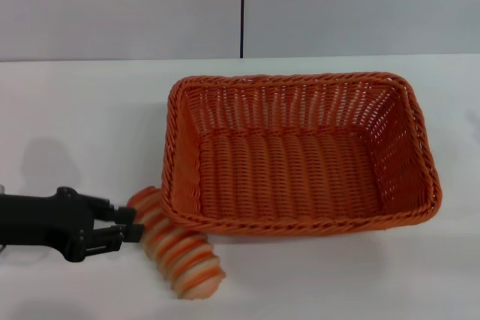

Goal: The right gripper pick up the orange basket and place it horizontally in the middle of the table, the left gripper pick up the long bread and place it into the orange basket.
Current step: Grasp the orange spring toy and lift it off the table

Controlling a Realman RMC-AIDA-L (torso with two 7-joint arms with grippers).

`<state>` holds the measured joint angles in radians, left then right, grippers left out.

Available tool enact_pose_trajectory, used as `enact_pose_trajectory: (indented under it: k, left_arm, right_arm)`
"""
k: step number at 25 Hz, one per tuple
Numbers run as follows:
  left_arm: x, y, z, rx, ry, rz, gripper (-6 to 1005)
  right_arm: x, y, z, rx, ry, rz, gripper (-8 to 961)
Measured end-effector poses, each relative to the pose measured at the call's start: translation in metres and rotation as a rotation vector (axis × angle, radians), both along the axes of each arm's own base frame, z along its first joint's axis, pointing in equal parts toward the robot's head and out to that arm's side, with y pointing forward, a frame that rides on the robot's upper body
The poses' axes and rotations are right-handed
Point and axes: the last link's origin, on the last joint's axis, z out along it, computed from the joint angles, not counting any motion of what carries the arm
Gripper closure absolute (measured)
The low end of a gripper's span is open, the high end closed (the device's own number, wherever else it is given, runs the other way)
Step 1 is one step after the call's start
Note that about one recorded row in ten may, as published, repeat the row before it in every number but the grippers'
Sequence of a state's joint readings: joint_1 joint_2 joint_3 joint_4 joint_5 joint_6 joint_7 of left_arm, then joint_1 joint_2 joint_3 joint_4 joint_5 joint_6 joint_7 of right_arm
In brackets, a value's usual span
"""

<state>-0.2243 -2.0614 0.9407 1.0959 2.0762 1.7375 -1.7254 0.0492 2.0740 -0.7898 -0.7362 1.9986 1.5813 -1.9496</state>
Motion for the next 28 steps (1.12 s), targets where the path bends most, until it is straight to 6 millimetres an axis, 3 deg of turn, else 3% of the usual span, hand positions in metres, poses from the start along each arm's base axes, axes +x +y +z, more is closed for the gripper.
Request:
enact_pose_trajectory:
  k: [2,12,16,22,28]
  left_arm:
    - [0.000,0.000,-0.001,0.009,0.010,-0.058,828]
    - [-0.004,0.006,-0.006,0.039,0.094,-0.139,407]
    - [-0.006,0.008,-0.008,0.052,0.112,-0.133,413]
    - [-0.012,0.012,-0.021,0.072,0.170,-0.131,490]
    - [-0.012,0.014,-0.022,0.086,0.175,-0.125,559]
  right_arm:
    - [0.000,0.001,0.001,0.006,0.000,-0.001,542]
    - [0.001,0.002,-0.001,0.002,0.010,-0.006,542]
    - [0.001,0.003,-0.004,-0.005,0.022,-0.009,542]
    - [0.000,0.004,-0.004,-0.006,0.024,-0.007,542]
    - [0.000,0.004,-0.005,-0.007,0.025,-0.006,542]
